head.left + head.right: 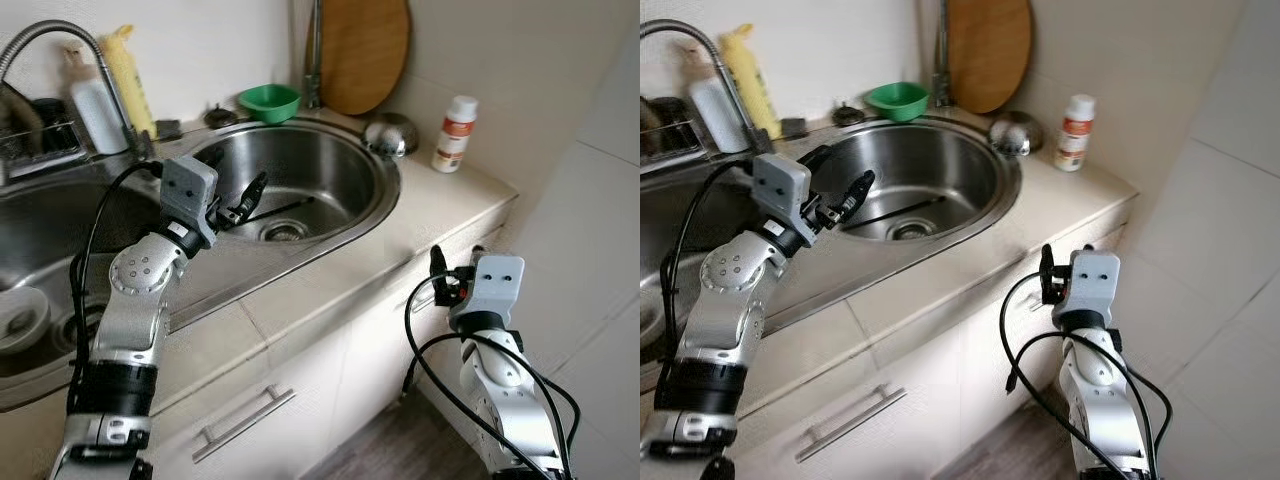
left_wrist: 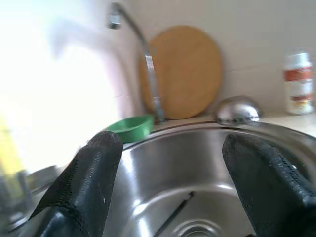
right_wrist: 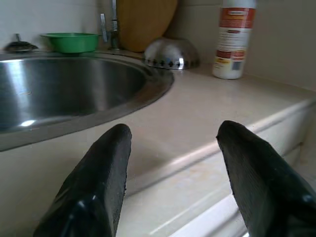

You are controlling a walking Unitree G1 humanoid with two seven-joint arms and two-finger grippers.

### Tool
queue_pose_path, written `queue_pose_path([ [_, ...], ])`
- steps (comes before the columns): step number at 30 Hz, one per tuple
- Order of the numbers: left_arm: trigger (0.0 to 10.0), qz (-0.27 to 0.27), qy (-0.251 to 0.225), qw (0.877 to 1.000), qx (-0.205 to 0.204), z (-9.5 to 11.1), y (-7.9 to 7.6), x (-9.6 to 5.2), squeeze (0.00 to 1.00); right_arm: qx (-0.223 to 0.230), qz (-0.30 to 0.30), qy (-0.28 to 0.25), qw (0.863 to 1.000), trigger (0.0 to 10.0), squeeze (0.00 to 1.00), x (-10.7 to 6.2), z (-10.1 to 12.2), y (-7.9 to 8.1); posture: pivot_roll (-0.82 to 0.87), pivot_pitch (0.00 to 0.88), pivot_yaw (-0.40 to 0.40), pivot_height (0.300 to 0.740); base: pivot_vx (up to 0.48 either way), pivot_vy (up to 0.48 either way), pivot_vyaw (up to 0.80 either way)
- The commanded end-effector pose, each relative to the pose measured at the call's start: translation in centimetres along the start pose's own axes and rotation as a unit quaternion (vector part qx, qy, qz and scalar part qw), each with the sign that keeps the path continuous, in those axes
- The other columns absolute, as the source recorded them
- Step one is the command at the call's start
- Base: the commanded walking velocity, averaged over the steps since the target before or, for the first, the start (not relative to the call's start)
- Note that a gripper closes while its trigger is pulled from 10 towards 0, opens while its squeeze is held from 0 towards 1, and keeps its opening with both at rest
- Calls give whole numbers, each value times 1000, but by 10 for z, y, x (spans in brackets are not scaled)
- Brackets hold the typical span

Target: Kitchen organization

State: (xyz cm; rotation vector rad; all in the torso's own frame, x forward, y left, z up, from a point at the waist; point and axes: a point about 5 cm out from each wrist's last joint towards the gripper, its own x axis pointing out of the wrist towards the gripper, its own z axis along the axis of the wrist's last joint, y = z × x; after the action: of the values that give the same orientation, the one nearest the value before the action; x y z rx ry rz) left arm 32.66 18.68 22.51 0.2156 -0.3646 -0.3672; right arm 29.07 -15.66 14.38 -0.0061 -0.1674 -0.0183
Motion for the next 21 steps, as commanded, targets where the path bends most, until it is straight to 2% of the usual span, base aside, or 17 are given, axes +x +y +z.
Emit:
queue_pose_path([
  [1, 10000, 0, -15, 1000, -2, 13, -6, 0, 0, 0, 2, -9, 1000, 10000, 0, -1, 4, -2, 15, 0, -5, 740, -259, 375, 0],
  [5, 10000, 7, -13, 1000, -11, 23, -10, -5, 0, 1, 17, -11, 1000, 10000, 0, 0, 4, 3, 19, 0, -6, 740, -261, 377, 0],
  [14, 10000, 4, -13, 1000, -23, 39, -20, -9, 0, 0, 23, -7, 1000, 10000, 0, -2, 4, 4, 20, 0, -5, 740, -28, 0, 0],
  [21, 10000, 5, -23, 1000, -16, 44, -23, -10, 0, 4, 23, -5, 1000, 10000, 0, -3, 3, 4, 20, 0, -4, 740, 0, 0, 0],
])
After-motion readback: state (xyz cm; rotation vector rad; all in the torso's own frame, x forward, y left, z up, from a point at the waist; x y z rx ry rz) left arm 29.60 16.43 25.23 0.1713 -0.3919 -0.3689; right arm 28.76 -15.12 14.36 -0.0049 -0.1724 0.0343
